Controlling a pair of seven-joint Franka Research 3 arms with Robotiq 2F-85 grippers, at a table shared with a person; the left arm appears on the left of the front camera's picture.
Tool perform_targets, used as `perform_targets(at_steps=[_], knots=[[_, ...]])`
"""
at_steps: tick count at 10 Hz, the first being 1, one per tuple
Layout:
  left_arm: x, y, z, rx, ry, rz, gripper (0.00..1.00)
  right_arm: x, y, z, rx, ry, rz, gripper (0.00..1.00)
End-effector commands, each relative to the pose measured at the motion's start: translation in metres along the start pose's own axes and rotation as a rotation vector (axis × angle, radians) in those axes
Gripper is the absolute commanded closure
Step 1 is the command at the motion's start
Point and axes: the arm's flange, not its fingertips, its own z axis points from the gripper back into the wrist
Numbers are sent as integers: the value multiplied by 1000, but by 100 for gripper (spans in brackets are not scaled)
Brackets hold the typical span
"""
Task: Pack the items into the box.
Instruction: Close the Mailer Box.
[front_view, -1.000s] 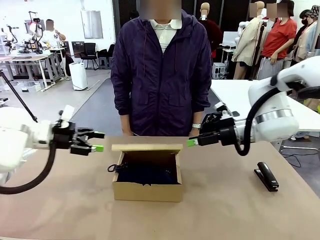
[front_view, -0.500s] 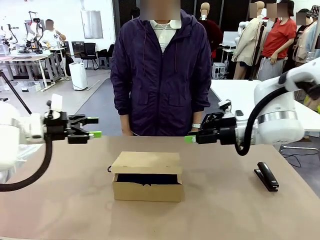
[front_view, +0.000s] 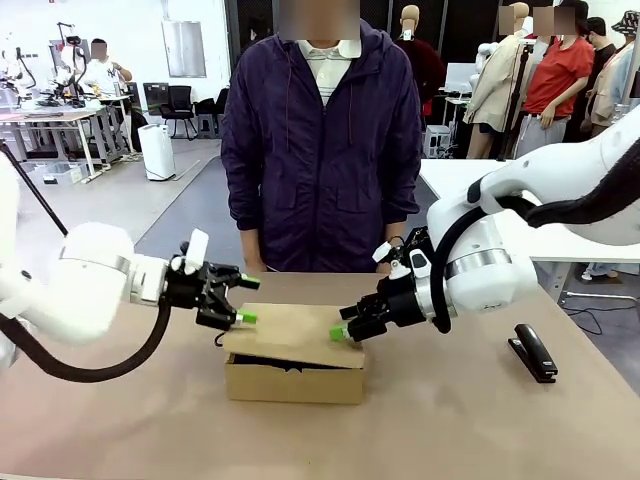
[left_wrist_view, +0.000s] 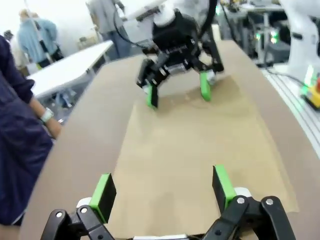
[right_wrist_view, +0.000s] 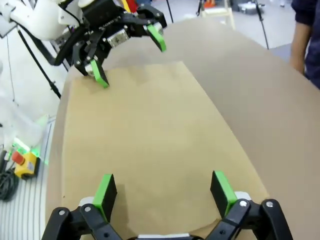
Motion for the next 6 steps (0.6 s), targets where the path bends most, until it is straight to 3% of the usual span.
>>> perform_targets(at_steps=[1,3,4,6], knots=[[-5,1,1,-100,57,-17,0,0,1,-6,-20,74,78,0],[-15,-5,-1,-208,110,-13,0,-5,2,-3,-81,120,109,0],[-19,-5,-1,-219,133,-4,0,-6,1,-2,-79,114,99,0],[-18,-6,6,-168,87,-1,0,-6,2,3,-57,79,96,0]])
